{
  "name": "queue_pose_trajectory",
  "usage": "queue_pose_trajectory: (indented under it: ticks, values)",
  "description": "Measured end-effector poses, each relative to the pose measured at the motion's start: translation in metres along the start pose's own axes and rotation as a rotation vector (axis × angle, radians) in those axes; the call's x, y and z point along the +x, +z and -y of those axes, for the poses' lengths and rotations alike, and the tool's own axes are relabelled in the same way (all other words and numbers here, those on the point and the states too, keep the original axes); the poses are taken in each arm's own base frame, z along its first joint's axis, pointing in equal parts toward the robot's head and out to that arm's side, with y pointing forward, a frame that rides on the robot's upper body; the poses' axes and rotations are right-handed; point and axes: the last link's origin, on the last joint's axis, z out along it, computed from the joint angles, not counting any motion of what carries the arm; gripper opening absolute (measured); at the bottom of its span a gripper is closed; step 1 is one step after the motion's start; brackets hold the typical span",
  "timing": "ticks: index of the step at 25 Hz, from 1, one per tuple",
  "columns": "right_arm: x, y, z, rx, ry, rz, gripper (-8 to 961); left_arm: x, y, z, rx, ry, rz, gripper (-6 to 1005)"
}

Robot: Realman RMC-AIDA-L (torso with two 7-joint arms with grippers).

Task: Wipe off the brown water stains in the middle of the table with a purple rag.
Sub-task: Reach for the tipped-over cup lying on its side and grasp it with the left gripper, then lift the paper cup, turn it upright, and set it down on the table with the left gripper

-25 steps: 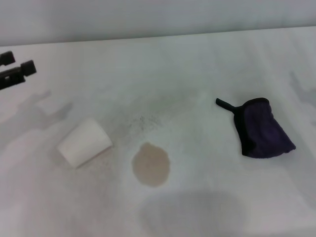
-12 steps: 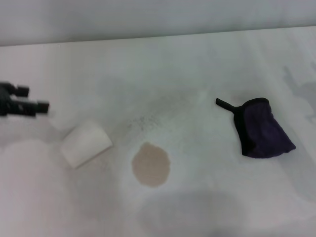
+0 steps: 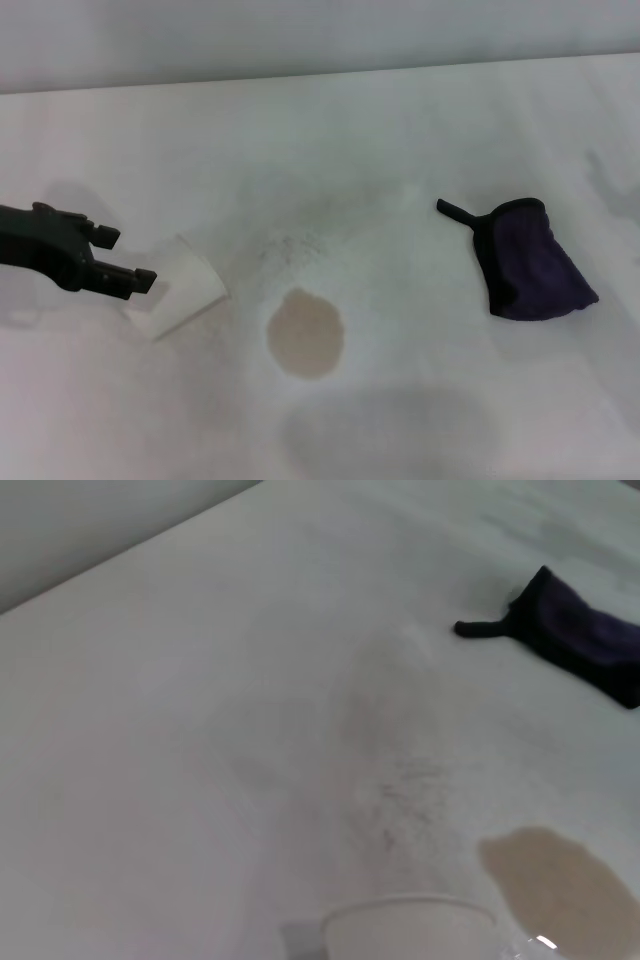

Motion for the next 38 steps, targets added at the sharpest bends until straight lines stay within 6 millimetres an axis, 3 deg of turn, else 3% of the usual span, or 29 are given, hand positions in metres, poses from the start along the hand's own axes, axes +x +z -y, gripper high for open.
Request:
queue_pose_trajectory:
  ticks: [9,21,31,38]
  values:
    - [0.001,-0.022,0.007,0.029,-0.012,-0.014,857,-0.015,0.027,-0.004,-0.01,0.012,0.008,873]
    - [-0.003,-0.042,0.009,0.023,-0.016,0.004,857,-0.023,0.046,0.0,0.038,0.037,0.01,873]
    - [-0.001,-0.043,0.008,0.013,-0.021,-0.01,856,-0.015,0.067,0.0,0.065,0.114,0.0,872]
    - [0.0,-0.04,0.01,0.021,-0.026,-0.022,856,-0.014,0.078,0.006,0.109,0.143,-0.097,873]
